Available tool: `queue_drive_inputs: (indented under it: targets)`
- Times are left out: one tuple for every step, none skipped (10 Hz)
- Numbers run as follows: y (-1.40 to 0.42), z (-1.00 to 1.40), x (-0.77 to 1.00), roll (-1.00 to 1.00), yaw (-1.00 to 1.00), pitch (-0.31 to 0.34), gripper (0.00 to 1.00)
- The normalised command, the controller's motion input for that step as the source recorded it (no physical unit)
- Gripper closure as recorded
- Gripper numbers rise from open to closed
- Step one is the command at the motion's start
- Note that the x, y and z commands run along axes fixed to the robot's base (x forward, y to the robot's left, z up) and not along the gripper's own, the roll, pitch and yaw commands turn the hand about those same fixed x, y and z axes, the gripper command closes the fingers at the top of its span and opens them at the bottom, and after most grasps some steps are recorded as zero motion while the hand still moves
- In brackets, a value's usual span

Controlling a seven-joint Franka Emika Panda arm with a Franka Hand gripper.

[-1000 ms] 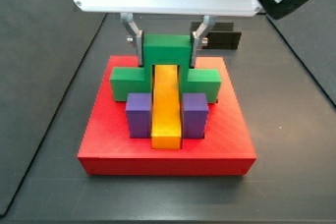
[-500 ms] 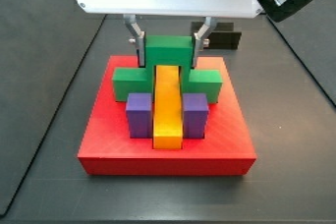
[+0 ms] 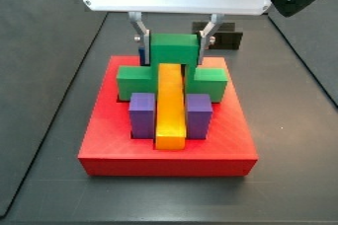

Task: Pick up the green object. Move up. Place the green object on the fixture. Regrasp the green object. Move to above the board. Insert the green object.
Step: Insert the green object.

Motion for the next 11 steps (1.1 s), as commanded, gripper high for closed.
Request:
queue_drive_inputs:
  targets:
    - [0.0,0.0,0.0,0.01,0.0,0.0,1.0]
    - [0.0,-0.08,0.0,0.02,0.0,0.0,1.0]
    - [0.03,-0.31,0.0,0.2,-0.01,0.0,1.0]
    - [0.02,-0.29,-0.02,0.15,0.0,0.0,1.0]
    - [0.0,-0.21,0.0,0.11,-0.02,0.0,1.0]
    - [0.0,-0.2,0.0,0.07,0.0,0.0,1.0]
    - [0.0,-0.2,0.0,0.05,0.0,0.0,1.0]
    - [-0.03,-0.22,0.0,0.02,0.0,0.0,1.0]
    - [-0.02,-0.34,0.0,0.0,0.0,0.0,1.0]
    - [-0.02,-0.25,0.0,-0.04,-0.05,0.0,1.0]
    - [0.0,-0.14,-0.03,-0.02,-0.06,0.0,1.0]
